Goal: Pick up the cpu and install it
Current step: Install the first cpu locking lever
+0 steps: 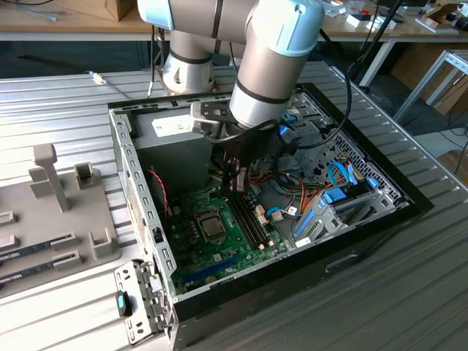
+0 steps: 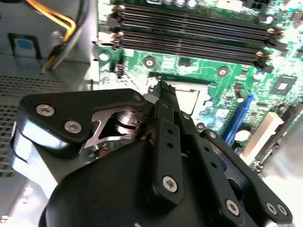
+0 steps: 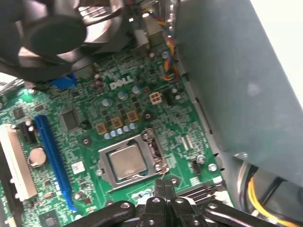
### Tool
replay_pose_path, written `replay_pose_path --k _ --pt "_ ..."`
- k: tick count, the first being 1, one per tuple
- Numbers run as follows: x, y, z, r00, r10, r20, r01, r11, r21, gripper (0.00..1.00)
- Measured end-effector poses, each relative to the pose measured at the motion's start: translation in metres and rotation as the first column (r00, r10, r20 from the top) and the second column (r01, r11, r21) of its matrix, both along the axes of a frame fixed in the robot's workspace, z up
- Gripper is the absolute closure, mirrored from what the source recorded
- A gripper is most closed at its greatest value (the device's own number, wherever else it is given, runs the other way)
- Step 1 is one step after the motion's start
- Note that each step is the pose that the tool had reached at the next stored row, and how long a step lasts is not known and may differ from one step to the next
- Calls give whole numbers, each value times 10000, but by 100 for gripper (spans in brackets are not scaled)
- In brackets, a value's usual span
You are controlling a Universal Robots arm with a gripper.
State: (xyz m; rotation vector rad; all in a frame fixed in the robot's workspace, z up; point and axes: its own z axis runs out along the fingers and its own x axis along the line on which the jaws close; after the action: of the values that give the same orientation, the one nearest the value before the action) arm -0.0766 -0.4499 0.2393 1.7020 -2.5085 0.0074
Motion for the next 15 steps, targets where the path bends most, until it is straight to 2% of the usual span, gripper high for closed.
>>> replay_pose_path --k 1,8,12,15 --pt "-2 -35 0 10000 4 0 -4 10000 0 89" --pt "-3 -162 -8 10000 24 0 -24 10000 1 89" --pt "-3 -219 -24 10000 38 0 -38 10000 1 89" --pt "-3 -259 -33 10000 55 -1 -55 10000 -26 89"
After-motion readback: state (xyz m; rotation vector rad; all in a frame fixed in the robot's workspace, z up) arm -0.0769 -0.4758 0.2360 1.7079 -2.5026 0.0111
